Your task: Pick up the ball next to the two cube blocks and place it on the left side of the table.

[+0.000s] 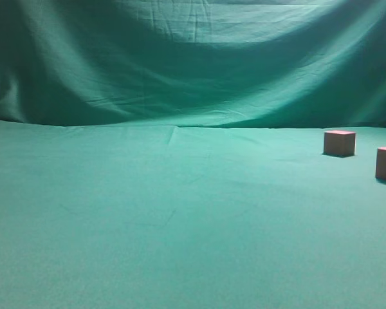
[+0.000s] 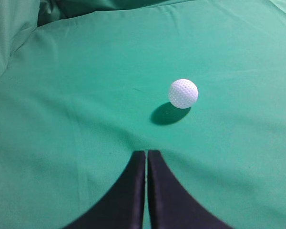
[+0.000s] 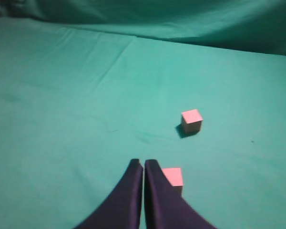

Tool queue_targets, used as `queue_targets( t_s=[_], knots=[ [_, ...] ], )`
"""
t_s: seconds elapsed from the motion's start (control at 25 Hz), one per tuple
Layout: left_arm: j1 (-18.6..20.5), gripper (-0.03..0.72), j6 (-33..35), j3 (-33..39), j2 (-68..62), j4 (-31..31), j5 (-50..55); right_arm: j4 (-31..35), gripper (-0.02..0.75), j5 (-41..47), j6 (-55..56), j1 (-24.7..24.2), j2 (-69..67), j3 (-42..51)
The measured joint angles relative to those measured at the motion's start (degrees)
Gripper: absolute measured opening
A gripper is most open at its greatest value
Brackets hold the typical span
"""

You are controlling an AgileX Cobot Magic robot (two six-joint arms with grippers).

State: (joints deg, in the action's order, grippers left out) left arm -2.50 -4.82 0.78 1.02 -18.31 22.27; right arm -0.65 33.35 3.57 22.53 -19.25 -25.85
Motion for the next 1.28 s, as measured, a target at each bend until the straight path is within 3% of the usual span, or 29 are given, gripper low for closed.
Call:
queue_targets(
  t_s=[0.24,0.4,0.68,1.28],
  knots=[
    [0.00,0.000,0.00,0.00,0.00,0.00,0.00,0.11,0.000,-1.78,0.00,-12.08,11.11,11.30],
    [0.00,0.000,0.00,0.00,0.00,0.00,0.00,0.21,0.000,-4.63,0.00,-16.29,17.10,18.11],
    [0.00,0.000,0.00,0.00,0.00,0.00,0.00,0.21,0.000,-9.19,0.00,-17.56,19.81,27.05],
    [0.00,0.000,0.00,0.00,0.00,0.00,0.00,0.21,0.000,-10.09,1.08,-17.65,19.81,27.08]
  ],
)
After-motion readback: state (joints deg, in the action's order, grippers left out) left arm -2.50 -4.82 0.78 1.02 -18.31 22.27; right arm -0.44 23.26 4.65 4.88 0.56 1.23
